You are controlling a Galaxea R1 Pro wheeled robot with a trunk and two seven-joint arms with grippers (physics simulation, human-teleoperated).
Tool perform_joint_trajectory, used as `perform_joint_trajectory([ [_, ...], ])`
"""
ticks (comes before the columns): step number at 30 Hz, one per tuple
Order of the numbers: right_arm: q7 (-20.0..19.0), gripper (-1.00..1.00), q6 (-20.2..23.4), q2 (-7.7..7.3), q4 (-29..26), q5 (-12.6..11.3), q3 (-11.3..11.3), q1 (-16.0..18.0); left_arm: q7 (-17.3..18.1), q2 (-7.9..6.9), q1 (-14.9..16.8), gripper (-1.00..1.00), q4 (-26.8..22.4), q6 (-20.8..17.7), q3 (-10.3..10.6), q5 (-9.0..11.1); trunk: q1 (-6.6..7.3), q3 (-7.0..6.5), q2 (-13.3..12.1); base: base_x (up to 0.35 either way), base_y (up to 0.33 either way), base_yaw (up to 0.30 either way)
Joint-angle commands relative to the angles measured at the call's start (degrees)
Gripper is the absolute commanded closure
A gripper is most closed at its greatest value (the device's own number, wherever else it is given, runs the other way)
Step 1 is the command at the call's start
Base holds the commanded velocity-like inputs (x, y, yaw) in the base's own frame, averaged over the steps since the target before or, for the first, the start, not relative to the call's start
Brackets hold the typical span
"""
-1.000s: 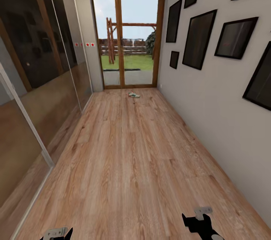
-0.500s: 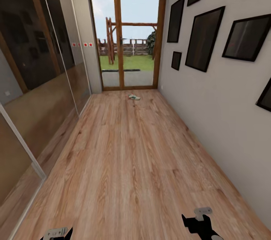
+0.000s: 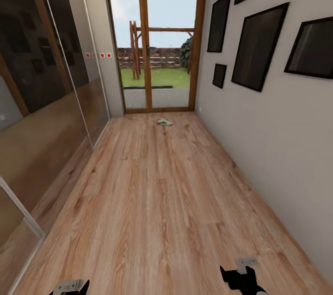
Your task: Pick up the two gym shoes and the two sandals from the corridor floor and place them onto the hallstand (shoe rack) in the corridor, making sure they are on the rack and not on the floor. Arrange them so the two gym shoes are next to each other and the two sandals are next to each other.
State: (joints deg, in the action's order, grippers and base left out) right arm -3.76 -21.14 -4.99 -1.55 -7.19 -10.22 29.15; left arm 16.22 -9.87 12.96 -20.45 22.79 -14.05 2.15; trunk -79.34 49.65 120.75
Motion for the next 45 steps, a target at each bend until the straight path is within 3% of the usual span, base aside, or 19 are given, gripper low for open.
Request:
perform_joint_trajectory([
  [1, -0.31, -1.0, -0.18, 0.2, 0.06, -0.63, -0.32, -0.14, 0.57, 0.03, 0.04, -1.0, 0.06, 0.04, -0.36, 0.22, -0.03, 0.05, 0.02, 0.34, 0.0, 0.0],
  [7, -0.29, -1.0, -0.15, 1.09, 0.06, -0.63, -0.32, -1.89, 0.57, 0.03, 0.04, -1.0, 0.06, 0.01, -0.36, 0.22, -0.03, 0.05, 0.02, 0.34, 0.0, 0.0],
  [20, -0.29, -1.0, -0.13, 1.46, 0.06, -0.63, -0.32, -6.64, 0.52, 0.03, 0.04, -1.0, 0.06, 0.05, -0.36, 0.22, -0.03, 0.05, 0.02, 0.34, 0.0, 0.0],
  [45, -0.29, -1.0, -0.13, 1.48, 0.06, -0.63, -0.32, -7.0, 0.57, 0.03, 0.04, -1.0, 0.06, 0.07, -0.36, 0.14, -0.03, 0.05, 0.02, 0.34, 0.0, 0.0],
])
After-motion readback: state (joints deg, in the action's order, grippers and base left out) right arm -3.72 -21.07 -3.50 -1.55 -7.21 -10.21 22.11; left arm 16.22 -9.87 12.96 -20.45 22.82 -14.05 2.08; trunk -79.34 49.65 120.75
